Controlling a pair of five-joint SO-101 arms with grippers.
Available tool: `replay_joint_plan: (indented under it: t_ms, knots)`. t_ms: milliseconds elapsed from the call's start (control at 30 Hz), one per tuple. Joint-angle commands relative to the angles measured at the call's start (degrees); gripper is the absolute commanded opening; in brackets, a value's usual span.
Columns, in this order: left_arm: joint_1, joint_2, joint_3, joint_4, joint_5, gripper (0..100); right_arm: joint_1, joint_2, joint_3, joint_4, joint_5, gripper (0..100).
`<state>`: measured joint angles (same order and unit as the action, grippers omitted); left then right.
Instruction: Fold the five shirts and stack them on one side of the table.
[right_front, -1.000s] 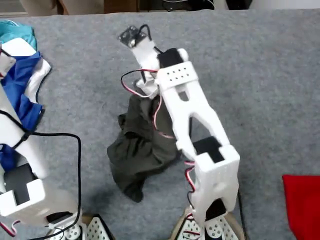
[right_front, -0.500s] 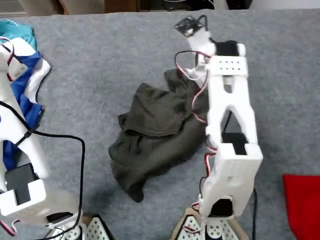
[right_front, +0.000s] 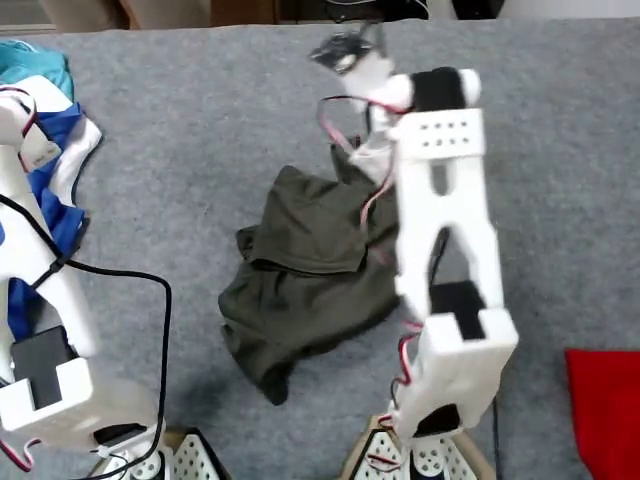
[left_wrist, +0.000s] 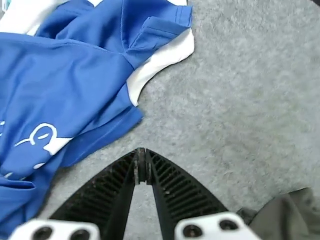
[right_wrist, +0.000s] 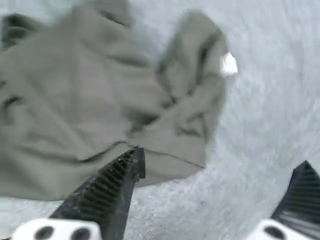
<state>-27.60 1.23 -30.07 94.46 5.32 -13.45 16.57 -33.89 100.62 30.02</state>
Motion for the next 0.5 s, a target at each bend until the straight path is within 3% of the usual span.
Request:
replay_joint_plan:
  t_ms: [0, 367, 467]
  knots:
    - [-2.11, -0.84, 0.00, 1.67, -2.20, 2, -5.23, -5.58, 2.33, 1.41, 2.99, 42.9]
    - [-15.56, -0.84, 0.09, 5.01, -9.58, 2, -14.73, -14.55, 22.02, -1.32, 17.41, 42.9]
    - [-21.27, -0.84, 1.14, 5.01, -12.66, 2, -12.79, -16.75, 27.03, -1.58, 22.95, 42.9]
